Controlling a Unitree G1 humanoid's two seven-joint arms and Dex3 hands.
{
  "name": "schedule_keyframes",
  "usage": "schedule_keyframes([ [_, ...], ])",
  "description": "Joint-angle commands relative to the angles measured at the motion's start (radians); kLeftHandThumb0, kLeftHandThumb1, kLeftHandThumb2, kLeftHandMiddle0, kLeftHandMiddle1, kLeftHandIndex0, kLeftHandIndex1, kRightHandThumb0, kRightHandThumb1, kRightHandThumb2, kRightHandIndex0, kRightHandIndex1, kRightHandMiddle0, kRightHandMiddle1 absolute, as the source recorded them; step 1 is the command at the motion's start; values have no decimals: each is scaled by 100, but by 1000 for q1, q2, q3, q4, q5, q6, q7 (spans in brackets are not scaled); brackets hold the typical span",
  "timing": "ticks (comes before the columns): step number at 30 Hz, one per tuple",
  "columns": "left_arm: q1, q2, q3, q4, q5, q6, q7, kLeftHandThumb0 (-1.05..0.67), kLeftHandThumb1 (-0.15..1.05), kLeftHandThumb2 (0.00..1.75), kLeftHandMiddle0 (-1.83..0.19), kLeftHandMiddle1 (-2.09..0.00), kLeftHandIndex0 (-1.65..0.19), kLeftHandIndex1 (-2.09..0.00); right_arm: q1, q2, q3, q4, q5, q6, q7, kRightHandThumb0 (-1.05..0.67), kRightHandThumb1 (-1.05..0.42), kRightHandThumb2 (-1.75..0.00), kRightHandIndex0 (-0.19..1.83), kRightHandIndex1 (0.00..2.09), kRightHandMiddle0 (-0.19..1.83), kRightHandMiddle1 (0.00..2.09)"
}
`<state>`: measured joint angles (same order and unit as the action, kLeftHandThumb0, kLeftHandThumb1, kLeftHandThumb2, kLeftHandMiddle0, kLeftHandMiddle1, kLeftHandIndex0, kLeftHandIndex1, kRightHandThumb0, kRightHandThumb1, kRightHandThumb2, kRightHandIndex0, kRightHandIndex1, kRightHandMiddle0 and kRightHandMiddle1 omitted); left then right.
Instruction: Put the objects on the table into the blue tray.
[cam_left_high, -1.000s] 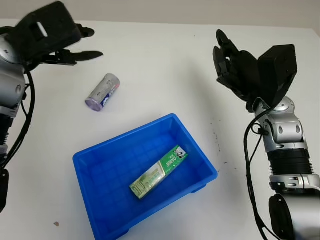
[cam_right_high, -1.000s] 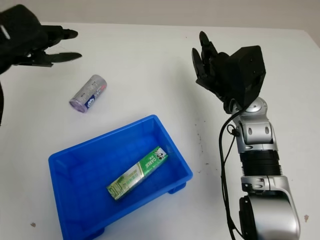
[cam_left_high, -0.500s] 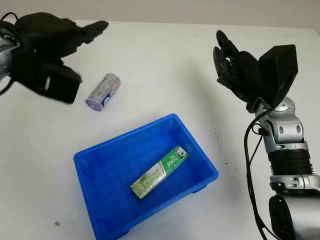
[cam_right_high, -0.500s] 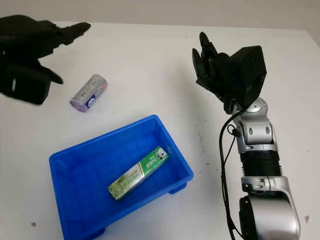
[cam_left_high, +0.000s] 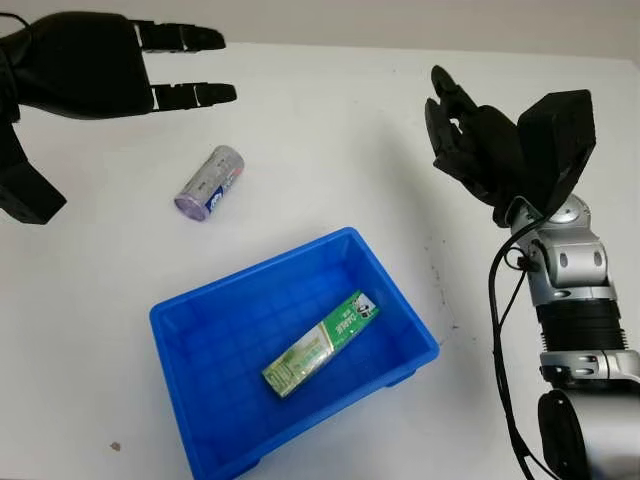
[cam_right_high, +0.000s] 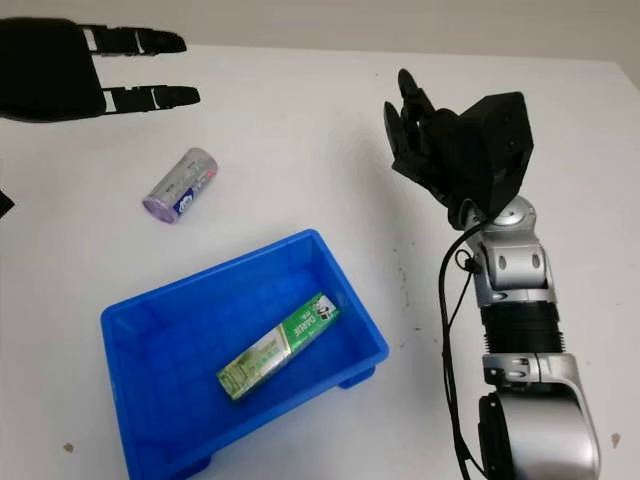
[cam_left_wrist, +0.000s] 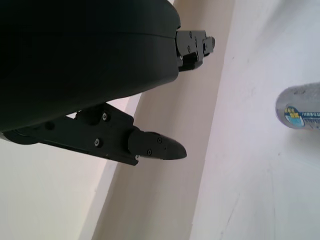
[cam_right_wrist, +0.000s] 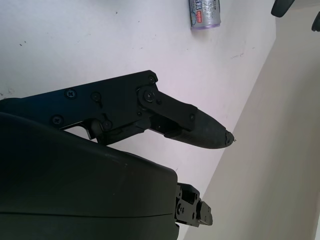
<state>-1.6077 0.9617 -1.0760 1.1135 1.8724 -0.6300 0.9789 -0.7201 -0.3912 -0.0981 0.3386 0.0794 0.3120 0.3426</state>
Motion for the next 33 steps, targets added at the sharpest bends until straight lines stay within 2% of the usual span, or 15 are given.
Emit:
schedule_keyframes([
  [1,-62,-21,-45,50,16,19,49,-19,105,23,13,-5,14,-4,-4,-6,-8,5,6,-14,4,-57,-105,-76,-19,0,-19,0],
  [5,-84,-77,-143,133,52,67,153,-25,104,12,7,-6,9,-6,-1,-3,-11,12,12,-28,7,-57,-105,-77,-19,0,-19,0],
  [7,-86,-98,-180,159,60,90,158,-29,105,14,8,-5,10,-5,2,-2,-11,14,14,-35,6,-57,-105,-77,-19,0,-19,0],
  [10,-71,-129,-217,187,48,107,176,-32,105,32,10,-5,13,-5,11,-1,-12,5,18,-33,4,-56,-105,-77,-19,0,-19,0],
  [12,-55,-154,-237,200,33,100,180,-30,105,40,11,-5,15,-4,18,0,-13,0,17,-34,-3,-56,-105,-77,-19,0,-19,0],
  [15,-31,-177,-262,208,9,80,188,-22,105,39,12,-5,16,-4,22,-1,-10,-10,14,-22,-11,-57,-105,-77,-19,0,-19,0],
  [17,-19,-193,-292,208,7,66,196,-28,105,43,14,-4,18,-3,26,-4,-10,-24,13,-10,-17,-57,-105,-77,-19,0,-19,0],
  [20,12,-215,-321,202,-5,47,229,-37,105,37,12,-6,17,-5,30,-1,-19,-35,25,4,-22,-58,-105,-75,-19,0,-19,0],
  [23,28,-228,-346,199,-12,27,212,-41,105,32,15,-4,18,-4,33,-5,-19,-39,25,3,-19,-57,-105,-76,-19,0,-19,0],
  [26,49,-232,-356,196,-34,9,221,-18,105,54,13,-5,14,-6,37,-9,-20,-43,23,6,-17,-57,-105,-76,-19,0,-19,0],
  [28,67,-233,-370,196,-36,28,231,-11,105,54,12,-6,14,-6,39,-12,-22,-53,24,19,-16,-57,-105,-76,-19,0,-19,0],
  [33,94,-237,-399,203,-39,49,277,-7,105,43,3,-9,9,-8,41,-17,-21,-62,19,23,-13,-58,-105,-76,-19,0,-19,0],
])
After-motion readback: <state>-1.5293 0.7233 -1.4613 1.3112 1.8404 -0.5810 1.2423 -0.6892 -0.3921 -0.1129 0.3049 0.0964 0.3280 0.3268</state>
